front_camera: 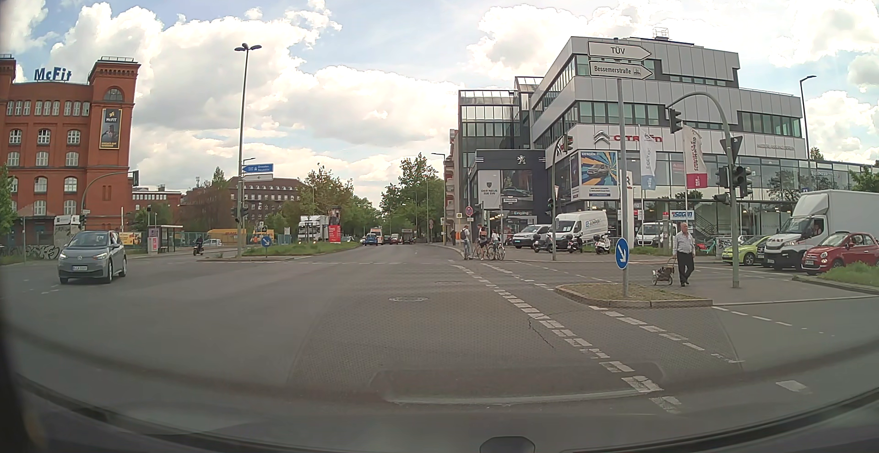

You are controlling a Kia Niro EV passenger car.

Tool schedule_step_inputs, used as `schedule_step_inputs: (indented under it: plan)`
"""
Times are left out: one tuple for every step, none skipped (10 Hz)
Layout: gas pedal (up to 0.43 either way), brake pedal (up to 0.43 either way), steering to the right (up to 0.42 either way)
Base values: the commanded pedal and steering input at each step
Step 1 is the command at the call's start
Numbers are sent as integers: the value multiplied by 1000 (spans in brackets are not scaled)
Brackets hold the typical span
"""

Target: Follow the waypoints while adhering to traffic rules and regulations

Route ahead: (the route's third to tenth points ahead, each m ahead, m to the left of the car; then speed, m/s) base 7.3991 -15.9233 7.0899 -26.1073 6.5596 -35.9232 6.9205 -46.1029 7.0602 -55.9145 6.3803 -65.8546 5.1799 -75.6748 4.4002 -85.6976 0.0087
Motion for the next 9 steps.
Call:
schedule_step_inputs:
  plan:
    - [0,238,817]
    - [0,238,817]
    - [0,238,817]
    - [0,238,817]
    - [0,238,817]
    - [0,244,817]
    - [0,244,817]
    - [0,244,817]
    - [0,244,817]
